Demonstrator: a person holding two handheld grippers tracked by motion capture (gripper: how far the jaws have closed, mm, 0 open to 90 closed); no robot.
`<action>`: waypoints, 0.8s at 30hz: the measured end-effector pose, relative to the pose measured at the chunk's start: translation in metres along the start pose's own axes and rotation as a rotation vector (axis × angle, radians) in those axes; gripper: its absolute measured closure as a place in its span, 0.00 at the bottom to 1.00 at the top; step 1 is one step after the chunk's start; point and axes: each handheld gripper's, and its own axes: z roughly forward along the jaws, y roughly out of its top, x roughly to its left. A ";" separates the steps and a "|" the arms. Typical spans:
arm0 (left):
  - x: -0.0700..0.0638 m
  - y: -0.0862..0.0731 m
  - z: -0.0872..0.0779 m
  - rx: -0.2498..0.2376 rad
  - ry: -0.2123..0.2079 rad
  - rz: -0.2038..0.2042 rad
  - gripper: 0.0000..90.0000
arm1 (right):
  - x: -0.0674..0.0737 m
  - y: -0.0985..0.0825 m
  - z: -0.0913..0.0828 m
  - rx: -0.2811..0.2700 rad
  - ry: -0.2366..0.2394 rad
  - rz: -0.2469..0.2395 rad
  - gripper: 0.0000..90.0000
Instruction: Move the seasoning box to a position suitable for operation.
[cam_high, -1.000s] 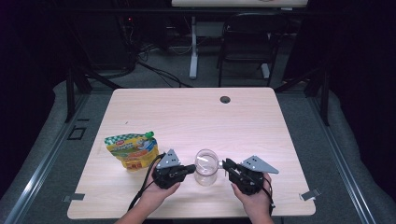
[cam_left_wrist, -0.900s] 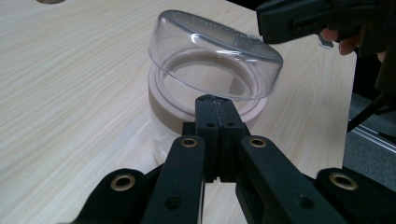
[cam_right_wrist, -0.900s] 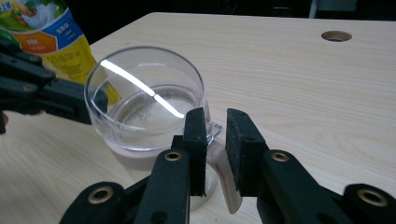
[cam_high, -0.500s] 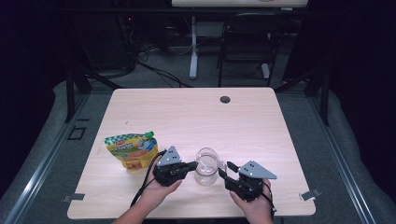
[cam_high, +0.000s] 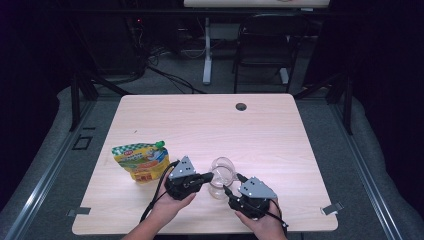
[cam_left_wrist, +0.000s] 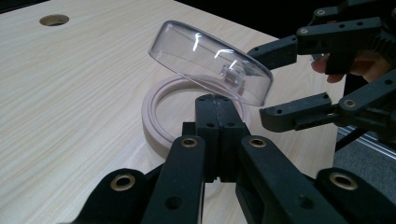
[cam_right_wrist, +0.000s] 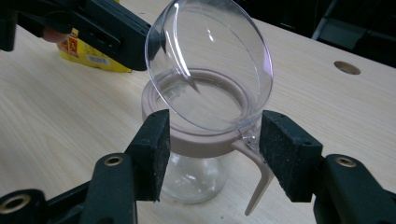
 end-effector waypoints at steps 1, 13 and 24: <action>0.000 0.000 0.000 0.004 0.003 0.004 1.00 | 0.000 0.000 0.001 -0.001 0.004 -0.001 0.48; 0.006 -0.008 0.005 0.025 0.012 -0.021 1.00 | -0.002 0.001 -0.001 -0.028 0.006 0.011 0.52; 0.006 -0.011 0.009 0.028 0.006 -0.024 1.00 | -0.003 0.000 -0.005 -0.043 0.014 0.024 0.58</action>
